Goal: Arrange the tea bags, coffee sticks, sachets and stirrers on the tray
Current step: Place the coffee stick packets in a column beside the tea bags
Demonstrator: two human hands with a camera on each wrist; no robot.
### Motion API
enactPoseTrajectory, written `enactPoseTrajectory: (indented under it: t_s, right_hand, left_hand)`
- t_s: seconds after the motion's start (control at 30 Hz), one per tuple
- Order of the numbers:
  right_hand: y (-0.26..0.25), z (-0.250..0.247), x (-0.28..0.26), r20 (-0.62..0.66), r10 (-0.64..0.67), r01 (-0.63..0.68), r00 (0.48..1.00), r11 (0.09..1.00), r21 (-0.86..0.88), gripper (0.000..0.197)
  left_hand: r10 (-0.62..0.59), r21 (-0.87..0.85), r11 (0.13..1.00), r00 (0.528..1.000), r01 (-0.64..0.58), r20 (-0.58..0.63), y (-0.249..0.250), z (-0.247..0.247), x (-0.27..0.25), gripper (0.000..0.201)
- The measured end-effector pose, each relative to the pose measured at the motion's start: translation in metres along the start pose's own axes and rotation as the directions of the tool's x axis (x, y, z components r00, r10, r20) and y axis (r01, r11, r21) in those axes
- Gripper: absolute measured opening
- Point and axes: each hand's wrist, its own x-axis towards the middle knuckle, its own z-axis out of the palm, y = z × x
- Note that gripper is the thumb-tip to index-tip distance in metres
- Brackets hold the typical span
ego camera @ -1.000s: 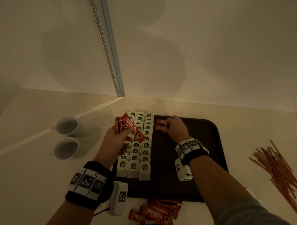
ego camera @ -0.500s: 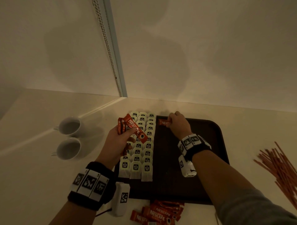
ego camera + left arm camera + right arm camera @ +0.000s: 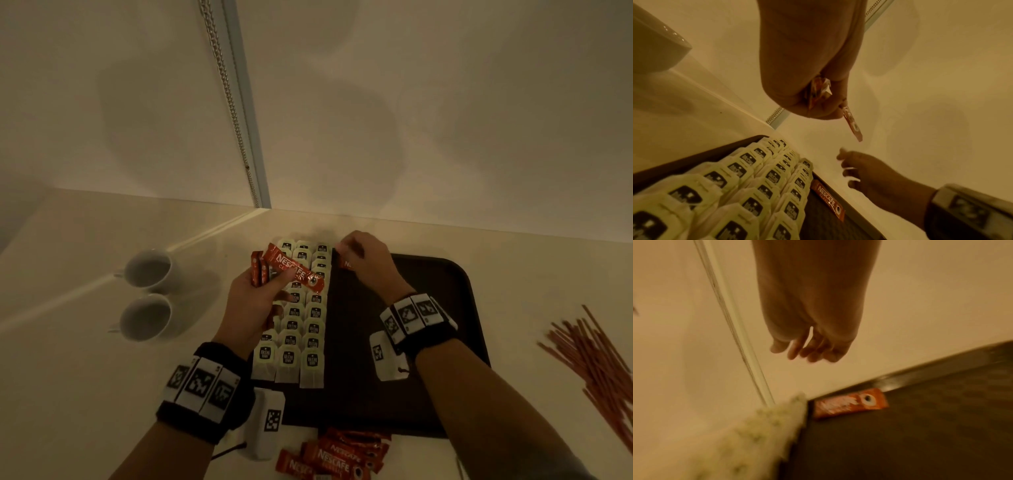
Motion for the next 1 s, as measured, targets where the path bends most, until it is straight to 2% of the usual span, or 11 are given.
enactPoseTrajectory:
  t_s: [0.03, 0.1, 0.17, 0.37, 0.5, 0.6, 0.67, 0.73, 0.87, 0.93, 1.0]
  right_hand:
    - [-0.017, -0.003, -0.01, 0.086, 0.025, -0.039, 0.996, 0.986, 0.161, 0.018]
    - [-0.044, -0.006, -0.029, 0.276, 0.028, -0.158, 0.961, 0.873, 0.461, 0.019]
    - [-0.059, -0.006, -0.044, 0.283, -0.01, -0.154, 0.959, 0.82, 0.551, 0.025]
    - [-0.067, -0.015, -0.061, 0.098, -0.004, -0.047, 0.995, 0.861, 0.506, 0.016]
    - [-0.062, -0.019, -0.066, -0.029, 0.103, -0.07, 0.994, 0.835, 0.545, 0.013]
    - [-0.054, -0.022, -0.072, 0.037, 0.138, -0.136, 0.99, 0.825, 0.549, 0.011]
    - [-0.047, -0.023, -0.077, 0.121, 0.109, -0.154, 0.987, 0.869, 0.47, 0.011]
    - [-0.037, -0.025, -0.078, 0.14, 0.105, -0.15, 0.985, 0.917, 0.369, 0.01]
    - [0.001, -0.03, -0.068, -0.021, 0.247, -0.228, 0.969, 0.923, 0.311, 0.011]
    - [0.026, -0.03, -0.059, -0.095, 0.299, -0.271, 0.95, 0.935, 0.226, 0.012]
    - [0.047, -0.027, -0.05, -0.115, 0.325, -0.303, 0.939, 0.937, 0.174, 0.012]
  left_hand:
    - [0.002, -0.016, 1.0, 1.0, -0.002, -0.015, 0.001, 0.002, 0.001, 0.014]
    - [-0.007, -0.054, 0.999, 1.0, 0.005, -0.028, 0.003, 0.007, 0.003, 0.012]
    - [-0.033, -0.098, 0.995, 0.999, 0.031, -0.015, 0.006, 0.013, 0.002, 0.011]
    - [-0.108, -0.194, 0.974, 0.993, 0.116, 0.05, 0.004, 0.015, -0.004, 0.011]
    - [-0.086, -0.142, 0.986, 0.995, 0.093, 0.053, 0.002, 0.016, -0.007, 0.013]
    - [-0.036, 0.0, 0.999, 0.999, 0.036, 0.006, -0.001, 0.013, -0.005, 0.008]
    - [-0.021, 0.069, 0.997, 1.0, 0.021, -0.002, -0.004, 0.009, -0.002, 0.008]
    - [-0.046, 0.078, 0.996, 0.999, 0.044, 0.016, -0.006, 0.005, -0.001, 0.016]
    - [-0.064, 0.019, 0.998, 0.998, 0.065, -0.005, -0.006, -0.005, -0.003, 0.035]
    - [-0.102, 0.024, 0.994, 0.995, 0.102, -0.006, -0.005, -0.01, -0.001, 0.03]
    - [-0.176, -0.033, 0.984, 0.984, 0.177, 0.024, -0.005, -0.013, 0.002, 0.017]
